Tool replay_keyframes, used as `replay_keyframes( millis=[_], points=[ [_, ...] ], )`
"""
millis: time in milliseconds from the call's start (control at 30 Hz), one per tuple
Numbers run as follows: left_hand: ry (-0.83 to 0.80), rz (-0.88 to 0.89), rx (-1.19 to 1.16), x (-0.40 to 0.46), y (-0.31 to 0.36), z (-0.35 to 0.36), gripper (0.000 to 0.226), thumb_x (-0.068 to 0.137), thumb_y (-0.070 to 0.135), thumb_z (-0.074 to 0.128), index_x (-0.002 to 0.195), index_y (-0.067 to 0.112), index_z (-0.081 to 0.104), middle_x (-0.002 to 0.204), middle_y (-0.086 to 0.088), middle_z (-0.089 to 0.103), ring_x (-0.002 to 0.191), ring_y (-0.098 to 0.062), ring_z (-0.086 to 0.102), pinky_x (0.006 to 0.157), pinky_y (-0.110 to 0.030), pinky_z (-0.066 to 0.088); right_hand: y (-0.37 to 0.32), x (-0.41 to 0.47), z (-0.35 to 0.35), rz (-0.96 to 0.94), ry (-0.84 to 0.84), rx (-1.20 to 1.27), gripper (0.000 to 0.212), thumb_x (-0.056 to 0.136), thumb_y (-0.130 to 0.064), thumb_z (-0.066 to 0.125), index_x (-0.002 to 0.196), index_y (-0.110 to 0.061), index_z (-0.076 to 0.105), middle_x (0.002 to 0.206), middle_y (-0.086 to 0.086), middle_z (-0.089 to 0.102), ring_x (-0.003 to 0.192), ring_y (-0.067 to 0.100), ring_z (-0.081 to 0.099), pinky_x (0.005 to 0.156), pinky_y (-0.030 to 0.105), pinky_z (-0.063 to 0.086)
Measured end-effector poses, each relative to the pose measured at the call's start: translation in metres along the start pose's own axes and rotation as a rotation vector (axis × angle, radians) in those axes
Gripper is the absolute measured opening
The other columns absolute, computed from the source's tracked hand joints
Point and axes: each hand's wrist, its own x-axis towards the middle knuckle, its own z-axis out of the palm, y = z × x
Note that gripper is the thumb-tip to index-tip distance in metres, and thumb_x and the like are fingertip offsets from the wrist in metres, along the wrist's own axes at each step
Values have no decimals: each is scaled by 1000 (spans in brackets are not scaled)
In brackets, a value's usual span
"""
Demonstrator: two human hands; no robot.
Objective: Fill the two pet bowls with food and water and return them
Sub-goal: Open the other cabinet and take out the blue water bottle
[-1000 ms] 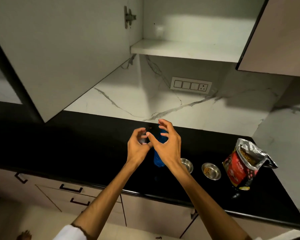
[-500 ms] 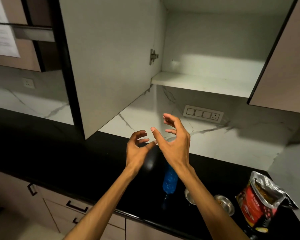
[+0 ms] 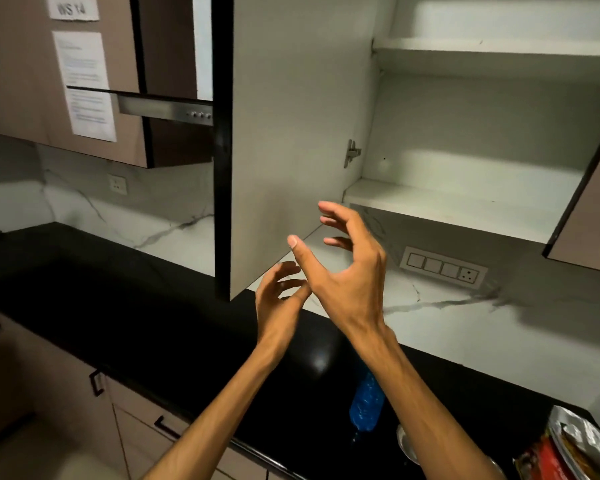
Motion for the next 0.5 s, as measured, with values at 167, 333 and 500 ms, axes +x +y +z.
replay_keyframes(
  millis=[167, 333, 500],
  points=[
    [22, -26, -151, 1, 10, -8, 29, 90, 28, 63, 103, 3, 70, 97, -14, 75, 84, -12, 74, 64, -22, 59, -30, 11, 16, -72, 1, 46, 60, 82, -31, 89, 135, -15, 63, 133, -5, 66, 122, 8, 62, 91, 36, 59],
    [-69, -20, -78, 7, 11, -19, 28, 105, 39, 49, 112, 33, 75, 115, 1, 77, 108, -16, 72, 80, -25, 59, -55, 20, 29, -137, -3, 62, 73, 77, -36, 92, 138, -9, 60, 144, 2, 61, 130, 11, 58, 95, 35, 58],
    [21, -43, -591, 5, 30, -14, 34, 99, 3, 40, 115, -5, 68, 82, 12, 68, 122, 2, 58, 87, -12, 53, -67, 26, 42, -144, -23, 11, 86, 73, -46, 93, 144, -13, 56, 155, 5, 50, 143, 16, 49, 105, 44, 54]
  ],
)
